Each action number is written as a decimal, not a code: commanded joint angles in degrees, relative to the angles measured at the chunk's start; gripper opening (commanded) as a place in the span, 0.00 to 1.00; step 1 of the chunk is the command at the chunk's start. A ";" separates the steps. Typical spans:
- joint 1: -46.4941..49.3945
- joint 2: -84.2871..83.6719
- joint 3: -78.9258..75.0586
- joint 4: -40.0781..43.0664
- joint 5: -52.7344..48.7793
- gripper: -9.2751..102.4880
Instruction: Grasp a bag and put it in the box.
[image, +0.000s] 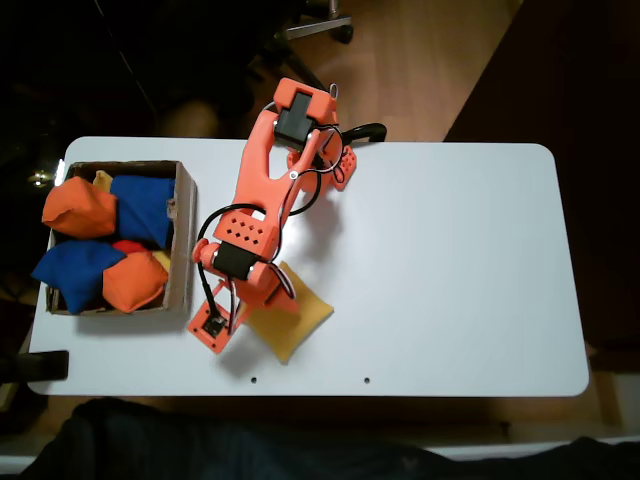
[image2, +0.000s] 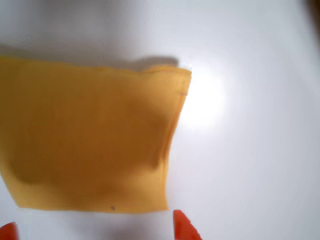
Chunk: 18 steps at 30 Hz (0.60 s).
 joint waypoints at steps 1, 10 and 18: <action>0.53 3.25 0.62 -0.35 -2.37 0.70; 1.41 2.64 1.76 -1.67 -2.81 0.86; 2.37 -0.53 2.29 -3.43 -2.64 0.88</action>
